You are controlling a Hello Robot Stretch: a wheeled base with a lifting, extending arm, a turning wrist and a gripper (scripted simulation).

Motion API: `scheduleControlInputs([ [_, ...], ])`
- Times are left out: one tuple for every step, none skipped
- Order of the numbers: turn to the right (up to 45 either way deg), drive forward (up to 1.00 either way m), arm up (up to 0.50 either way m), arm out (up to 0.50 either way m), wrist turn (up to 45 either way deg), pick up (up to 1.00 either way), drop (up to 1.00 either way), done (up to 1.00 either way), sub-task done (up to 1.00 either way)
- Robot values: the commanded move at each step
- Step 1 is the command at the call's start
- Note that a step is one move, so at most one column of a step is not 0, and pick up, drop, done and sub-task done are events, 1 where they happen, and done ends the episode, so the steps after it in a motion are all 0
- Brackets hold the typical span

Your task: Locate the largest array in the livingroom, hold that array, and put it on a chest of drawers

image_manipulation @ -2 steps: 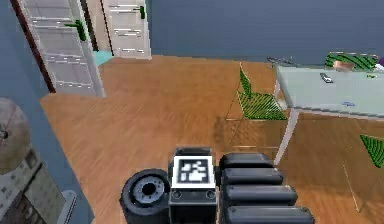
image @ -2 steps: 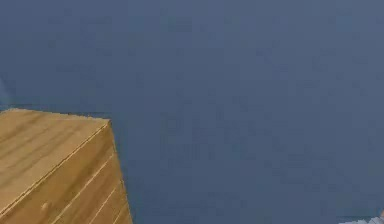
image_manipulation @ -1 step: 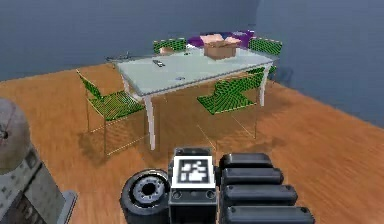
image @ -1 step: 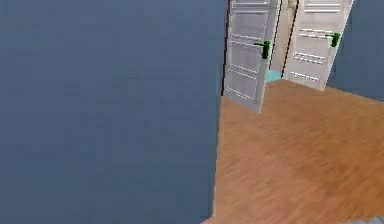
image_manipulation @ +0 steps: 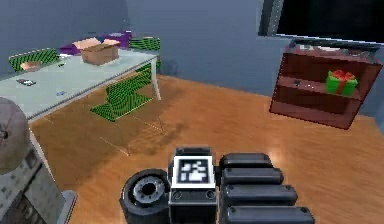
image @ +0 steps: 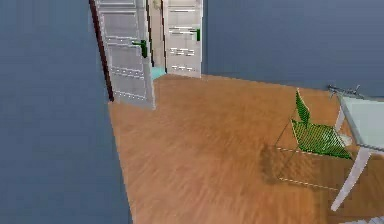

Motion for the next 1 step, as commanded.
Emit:
scheduleControlInputs([
  [-45.0, 0.0, 0.0, 0.0, 0.0, 0.0, 0.0, 0.0, 0.0],
])
